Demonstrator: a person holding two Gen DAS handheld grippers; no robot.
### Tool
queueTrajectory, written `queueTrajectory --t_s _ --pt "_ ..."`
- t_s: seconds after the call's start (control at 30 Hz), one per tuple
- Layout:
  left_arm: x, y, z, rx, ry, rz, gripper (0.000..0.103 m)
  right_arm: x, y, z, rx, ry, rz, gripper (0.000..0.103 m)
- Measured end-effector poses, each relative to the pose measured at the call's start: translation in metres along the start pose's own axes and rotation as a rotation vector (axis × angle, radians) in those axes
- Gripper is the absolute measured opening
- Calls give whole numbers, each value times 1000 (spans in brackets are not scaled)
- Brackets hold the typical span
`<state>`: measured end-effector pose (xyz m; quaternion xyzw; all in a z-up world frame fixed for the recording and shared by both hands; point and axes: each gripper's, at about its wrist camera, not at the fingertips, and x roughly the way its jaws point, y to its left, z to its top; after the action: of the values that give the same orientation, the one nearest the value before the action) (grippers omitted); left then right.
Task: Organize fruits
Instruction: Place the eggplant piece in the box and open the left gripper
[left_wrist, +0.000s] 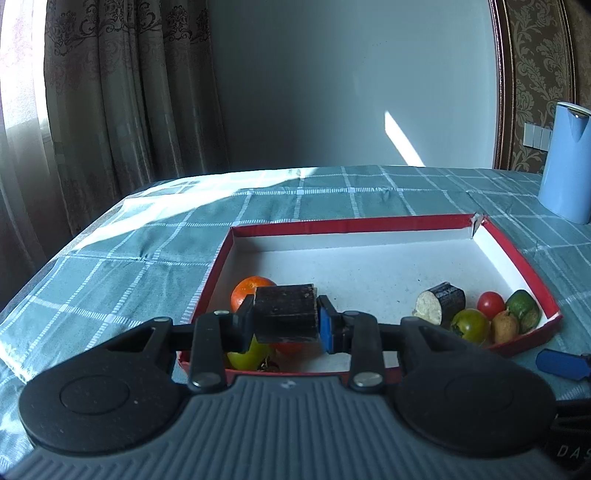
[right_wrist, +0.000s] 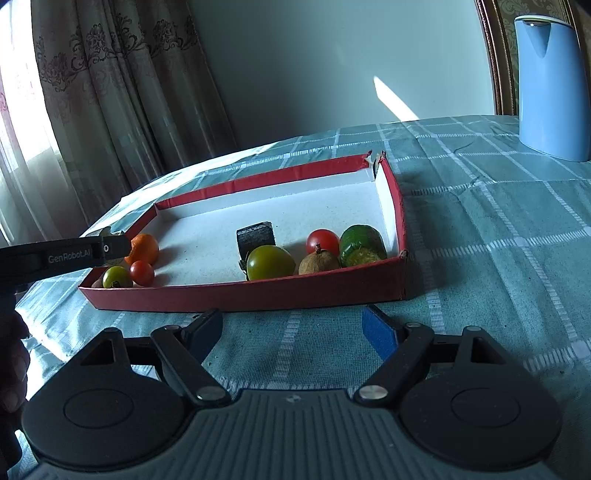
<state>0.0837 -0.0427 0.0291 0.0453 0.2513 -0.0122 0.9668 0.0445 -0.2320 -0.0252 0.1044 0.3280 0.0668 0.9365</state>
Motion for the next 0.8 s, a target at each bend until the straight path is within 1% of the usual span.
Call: queueTrajectory --t_s 0.07,0.37,0.4,0.43,0.47,0.5,0.53,0.6,0.7,0.8 --pt "9 -4 2 -12 14 -1 31 0 0 0 2 0 2 83" --pt "39 -25 3 9 66 -11 31 0 -2 0 12 -2 18 86" --pt "41 -26 2 10 70 -9 36 0 -3 0 12 -1 19 86" --pt "43 -26 1 16 71 -4 44 0 -3 0 12 -1 19 86" --pt "43 -27 0 23 64 7 47 1 -3 0 12 -1 19 86" --pt "43 -28 -1 29 63 13 56 0 -3 0 12 -1 20 86" --pt "43 -29 -1 33 64 13 73 1 -3 1 13 -1 21 87" --pt "42 -30 -2 35 51 25 87 1 -3 1 14 -1 22 87" --pt "37 -32 -2 42 35 19 88 0 -4 1 21 -3 30 88" --pt "31 -31 -2 41 23 15 94 0 -5 1 27 -4 37 89"
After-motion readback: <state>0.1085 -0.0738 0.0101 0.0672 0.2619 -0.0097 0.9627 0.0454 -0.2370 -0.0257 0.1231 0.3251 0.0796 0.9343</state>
